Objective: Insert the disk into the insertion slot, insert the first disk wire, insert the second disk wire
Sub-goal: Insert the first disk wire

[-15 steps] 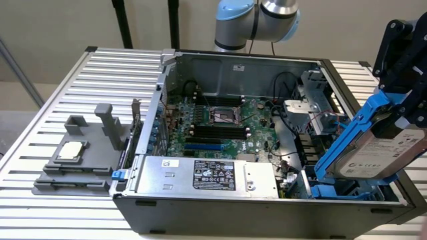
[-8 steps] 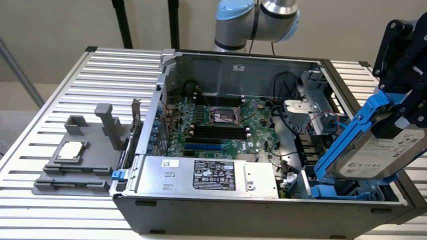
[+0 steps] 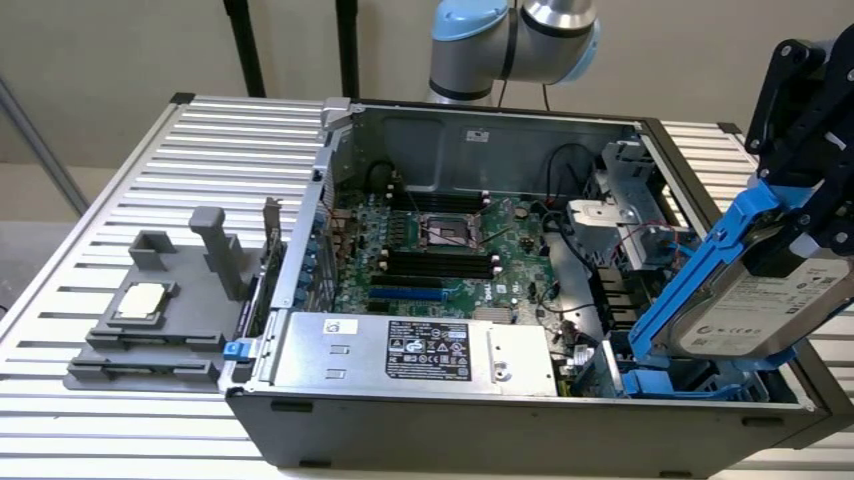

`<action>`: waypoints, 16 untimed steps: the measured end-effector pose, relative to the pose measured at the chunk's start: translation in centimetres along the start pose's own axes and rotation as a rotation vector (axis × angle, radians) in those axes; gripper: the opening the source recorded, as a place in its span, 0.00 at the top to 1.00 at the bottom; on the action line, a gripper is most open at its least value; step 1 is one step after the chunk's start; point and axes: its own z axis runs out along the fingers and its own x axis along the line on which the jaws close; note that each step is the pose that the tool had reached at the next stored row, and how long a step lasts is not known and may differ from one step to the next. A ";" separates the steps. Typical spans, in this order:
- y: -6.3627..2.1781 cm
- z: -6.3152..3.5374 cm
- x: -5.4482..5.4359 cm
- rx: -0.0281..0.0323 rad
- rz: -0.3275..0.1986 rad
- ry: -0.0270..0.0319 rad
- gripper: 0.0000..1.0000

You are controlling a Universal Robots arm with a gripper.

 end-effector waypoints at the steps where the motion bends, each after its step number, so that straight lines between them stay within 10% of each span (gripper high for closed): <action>1: 0.00 0.00 0.0 0.0000 0.000 -0.0001 0.68; 16: -0.11 -0.01 0.0 0.0000 0.000 0.0002 0.68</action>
